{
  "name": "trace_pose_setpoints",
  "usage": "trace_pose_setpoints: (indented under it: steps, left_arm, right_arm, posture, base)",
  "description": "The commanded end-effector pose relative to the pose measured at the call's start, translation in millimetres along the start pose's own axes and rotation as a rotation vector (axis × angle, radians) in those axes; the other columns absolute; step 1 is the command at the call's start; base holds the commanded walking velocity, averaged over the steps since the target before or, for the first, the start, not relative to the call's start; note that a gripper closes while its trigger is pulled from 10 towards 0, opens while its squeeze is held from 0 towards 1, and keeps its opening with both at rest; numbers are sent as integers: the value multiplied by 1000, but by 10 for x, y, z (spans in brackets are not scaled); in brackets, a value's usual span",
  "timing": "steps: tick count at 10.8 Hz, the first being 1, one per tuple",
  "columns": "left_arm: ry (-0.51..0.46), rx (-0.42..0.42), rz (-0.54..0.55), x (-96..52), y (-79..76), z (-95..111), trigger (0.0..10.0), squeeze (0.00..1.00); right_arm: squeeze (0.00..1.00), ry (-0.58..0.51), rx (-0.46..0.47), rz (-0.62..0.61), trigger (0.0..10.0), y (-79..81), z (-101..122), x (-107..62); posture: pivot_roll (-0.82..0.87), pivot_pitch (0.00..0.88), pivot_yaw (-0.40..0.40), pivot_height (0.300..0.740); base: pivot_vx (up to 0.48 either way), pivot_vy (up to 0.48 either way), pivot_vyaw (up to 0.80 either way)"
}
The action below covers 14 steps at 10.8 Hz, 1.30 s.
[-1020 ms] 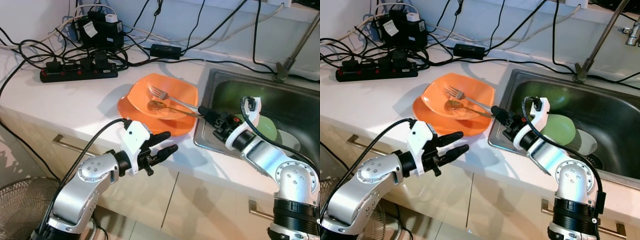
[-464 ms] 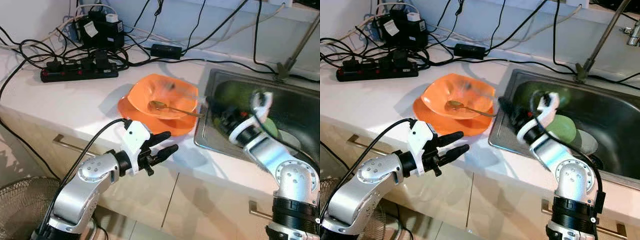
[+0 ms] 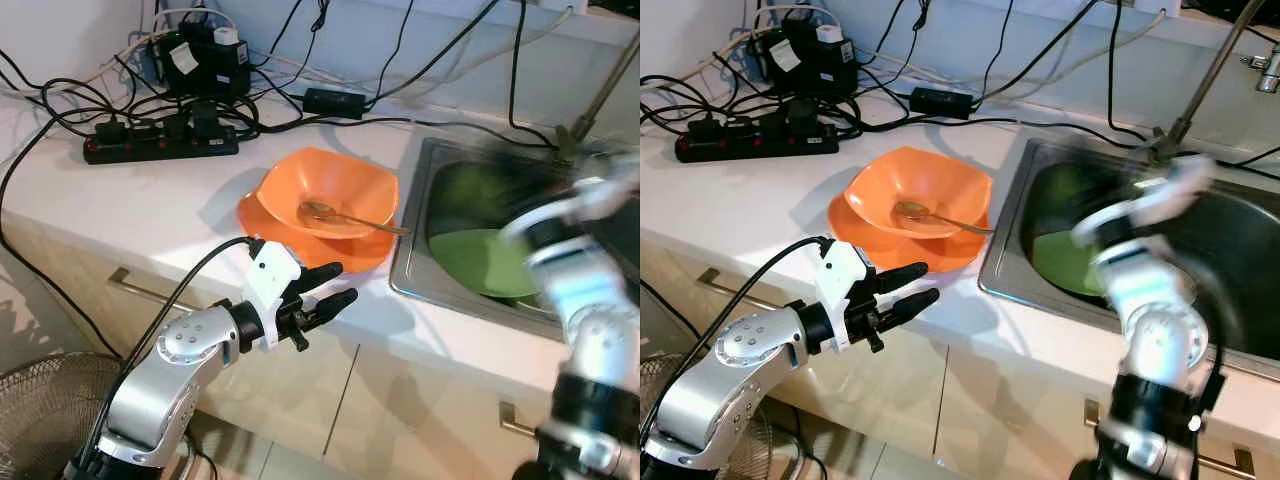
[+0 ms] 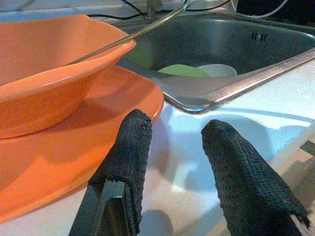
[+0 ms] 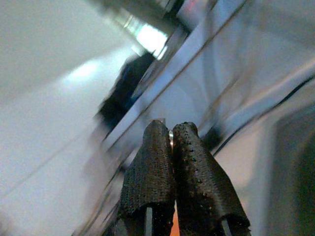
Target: Kitchen organization
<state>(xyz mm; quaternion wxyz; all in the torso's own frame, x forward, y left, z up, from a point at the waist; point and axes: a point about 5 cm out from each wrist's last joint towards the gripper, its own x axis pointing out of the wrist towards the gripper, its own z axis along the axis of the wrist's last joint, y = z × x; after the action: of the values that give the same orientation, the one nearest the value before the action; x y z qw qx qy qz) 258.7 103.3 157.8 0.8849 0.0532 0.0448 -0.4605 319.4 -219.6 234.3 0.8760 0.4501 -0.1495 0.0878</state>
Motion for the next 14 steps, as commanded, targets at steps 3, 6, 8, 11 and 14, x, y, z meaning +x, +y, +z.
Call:
trace_pose_setpoints:
  steps: [3,6,8,11,14]
  left_arm:
    - [3,5,-1,12,-4,-10,10000,0]
    - [3,3,-2,19,-3,-14,10000,0]
    - [3,3,-2,25,-2,-13,10000,0]
    - [2,4,8,21,5,-13,10000,0]
    - [-1,4,14,24,7,-11,10000,0]
  right_arm:
    - [0,-111,-220,-255,10000,-365,273,-17]
    - [0,61,-565,-439,10000,-730,164,-8]
    - [0,203,-581,-526,10000,-923,-80,12]
    - [0,345,-532,-546,10000,-1068,-420,50]
    - [0,406,-477,-552,10000,-1110,-649,75]
  posture:
    - [192,22,-60,740]
    - [189,22,-62,740]
    - [194,18,-66,740]
    - [204,15,-72,740]
    - [212,12,-75,740]
  base:
    - [0,0,0]
    - [0,0,0]
    - [0,0,0]
    - [0,0,0]
    - [0,0,0]
